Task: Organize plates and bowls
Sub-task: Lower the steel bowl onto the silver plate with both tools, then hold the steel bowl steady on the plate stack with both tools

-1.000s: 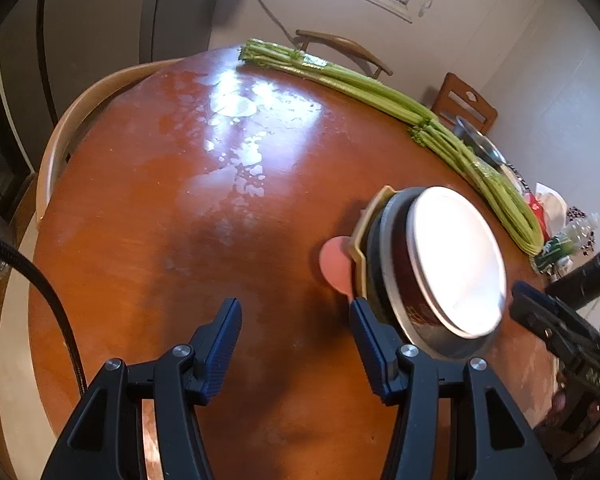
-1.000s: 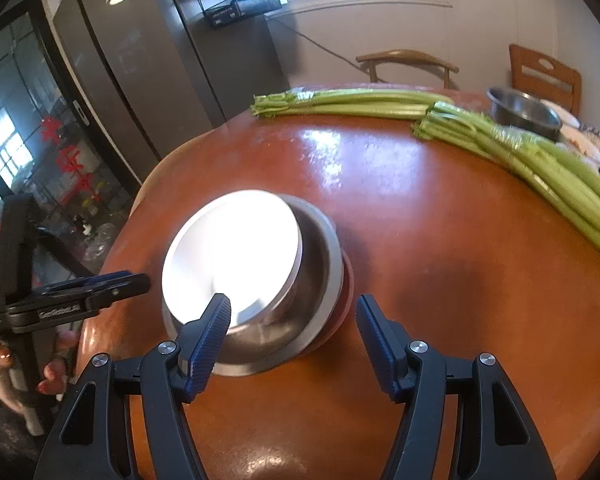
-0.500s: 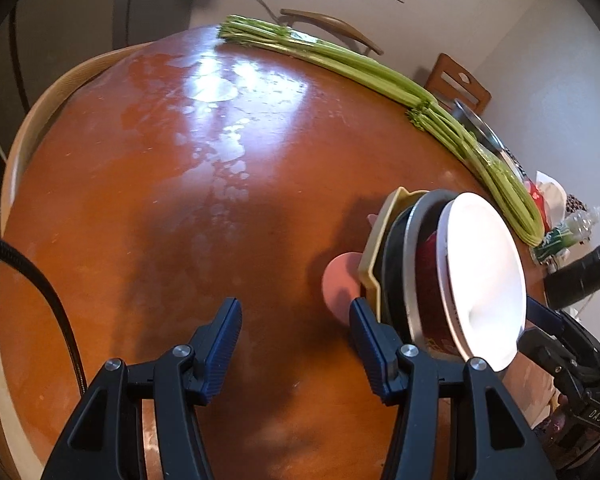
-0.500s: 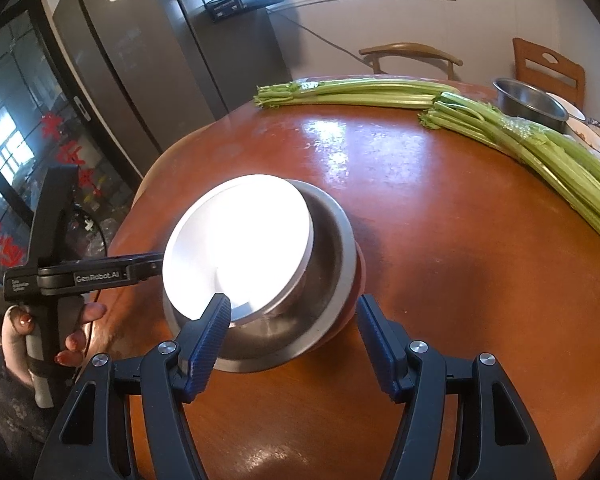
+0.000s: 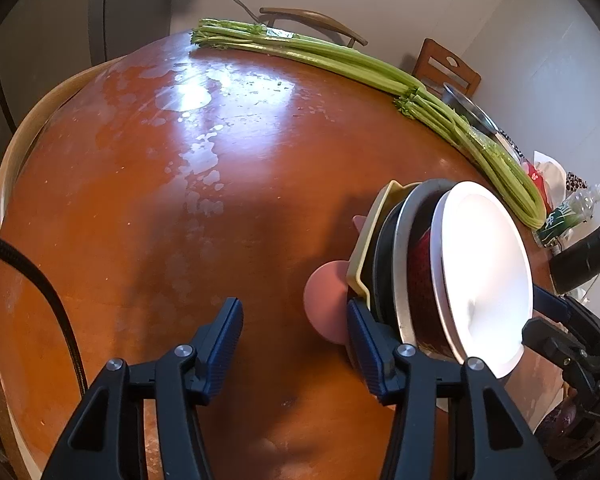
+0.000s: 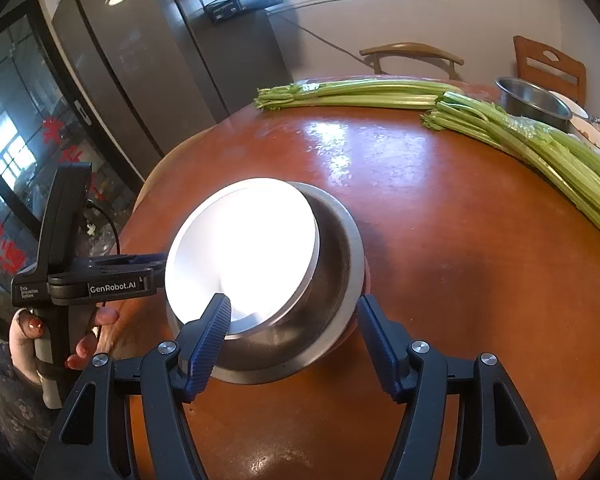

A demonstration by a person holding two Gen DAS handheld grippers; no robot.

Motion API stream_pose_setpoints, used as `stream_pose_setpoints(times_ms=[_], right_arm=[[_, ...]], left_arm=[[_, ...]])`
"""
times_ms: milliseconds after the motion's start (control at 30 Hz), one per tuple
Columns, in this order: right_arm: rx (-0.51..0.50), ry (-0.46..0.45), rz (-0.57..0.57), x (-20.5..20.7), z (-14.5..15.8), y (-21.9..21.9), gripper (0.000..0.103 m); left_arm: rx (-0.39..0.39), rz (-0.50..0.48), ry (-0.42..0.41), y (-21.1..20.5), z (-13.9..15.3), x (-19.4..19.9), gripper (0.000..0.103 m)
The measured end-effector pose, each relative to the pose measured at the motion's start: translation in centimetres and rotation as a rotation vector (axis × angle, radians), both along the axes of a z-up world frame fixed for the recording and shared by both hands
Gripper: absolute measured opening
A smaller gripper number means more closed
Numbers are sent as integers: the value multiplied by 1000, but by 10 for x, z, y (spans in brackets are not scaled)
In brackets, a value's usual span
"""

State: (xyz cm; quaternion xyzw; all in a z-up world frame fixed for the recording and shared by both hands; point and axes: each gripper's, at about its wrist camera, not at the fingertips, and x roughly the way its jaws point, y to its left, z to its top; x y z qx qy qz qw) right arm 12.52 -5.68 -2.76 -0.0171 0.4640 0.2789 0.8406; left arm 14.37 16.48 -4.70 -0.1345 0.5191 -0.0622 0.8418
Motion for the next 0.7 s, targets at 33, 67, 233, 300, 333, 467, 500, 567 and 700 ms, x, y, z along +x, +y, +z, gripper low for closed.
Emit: stream_pose_setpoints(times_ms=[33, 67, 233, 300, 333, 467, 500, 567, 700], right_arm=[[3, 3, -2, 1, 0, -1, 68], [5, 5, -4, 1, 0, -2, 68], [3, 4, -15, 3, -1, -7, 68], [4, 4, -21, 3, -1, -9, 68], [4, 3, -23, 2, 0, -9, 68], [6, 3, -27, 3, 0, -13, 68], [7, 3, -29, 3, 0, -14, 68], [10, 5, -33, 4, -1, -16, 68], [10, 4, -41, 5, -1, -20, 68]], left_arm=[[4, -4, -1, -1, 0, 0, 53], [5, -7, 0, -2, 0, 0, 53], [10, -16, 0, -7, 1, 1, 53], [16, -18, -1, -10, 1, 2, 53], [21, -21, -2, -11, 2, 3, 53], [29, -30, -2, -16, 2, 4, 53], [29, -30, -2, -17, 2, 5, 53], [33, -32, -1, -18, 3, 6, 53], [42, -43, -2, -24, 3, 9, 53]])
